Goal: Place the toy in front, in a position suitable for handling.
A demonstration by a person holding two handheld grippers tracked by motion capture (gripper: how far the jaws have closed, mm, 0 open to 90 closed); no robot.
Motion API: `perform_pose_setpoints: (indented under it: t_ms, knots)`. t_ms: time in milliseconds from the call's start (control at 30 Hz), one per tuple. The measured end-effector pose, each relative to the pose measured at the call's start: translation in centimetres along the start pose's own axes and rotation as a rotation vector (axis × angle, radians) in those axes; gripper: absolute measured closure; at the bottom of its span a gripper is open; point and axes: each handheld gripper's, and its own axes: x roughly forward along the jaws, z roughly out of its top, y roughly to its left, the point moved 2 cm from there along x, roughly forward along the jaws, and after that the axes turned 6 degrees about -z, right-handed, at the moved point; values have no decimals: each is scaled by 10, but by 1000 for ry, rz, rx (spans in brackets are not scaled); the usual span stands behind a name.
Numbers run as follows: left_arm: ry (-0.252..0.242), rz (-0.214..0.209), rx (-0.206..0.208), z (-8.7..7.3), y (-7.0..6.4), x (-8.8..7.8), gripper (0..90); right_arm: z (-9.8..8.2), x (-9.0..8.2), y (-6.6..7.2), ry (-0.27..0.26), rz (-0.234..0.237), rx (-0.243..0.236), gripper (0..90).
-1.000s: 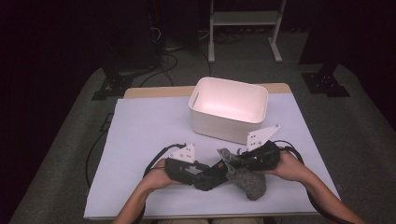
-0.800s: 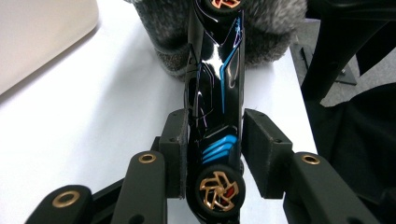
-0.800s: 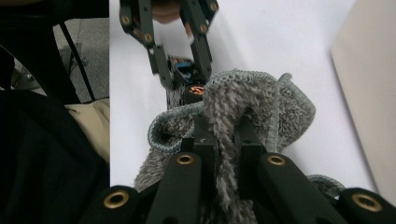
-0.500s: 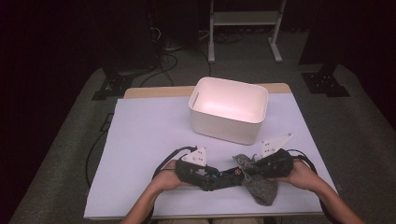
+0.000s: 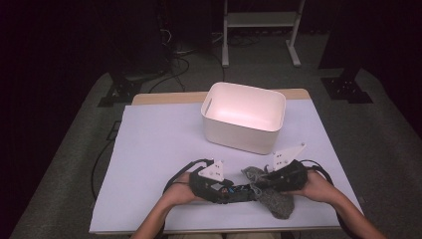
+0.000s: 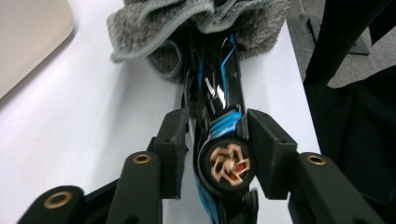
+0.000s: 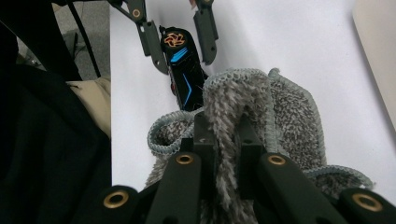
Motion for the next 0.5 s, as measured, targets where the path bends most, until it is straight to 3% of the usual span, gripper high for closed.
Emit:
perform_pose_setpoints:
  t_ms: [167, 300, 433, 467, 500]
  knots:
    - [-15, 33, 0, -11, 0, -1, 498, -2, 0, 0, -8, 3, 8, 824]
    - [-38, 20, -2, -16, 2, 3, 467, -3, 0, 0, -17, 6, 22, 823]
    - [-44, 30, -21, -18, 3, 10, 463, -4, 0, 0, -23, 5, 26, 822]
    - [-71, 3, -39, -18, 2, 11, 469, -4, 0, 0, -22, 3, 26, 822]
    - [-76, -9, -32, -18, 2, 12, 543, -4, 0, 1, -24, 0, 27, 822]
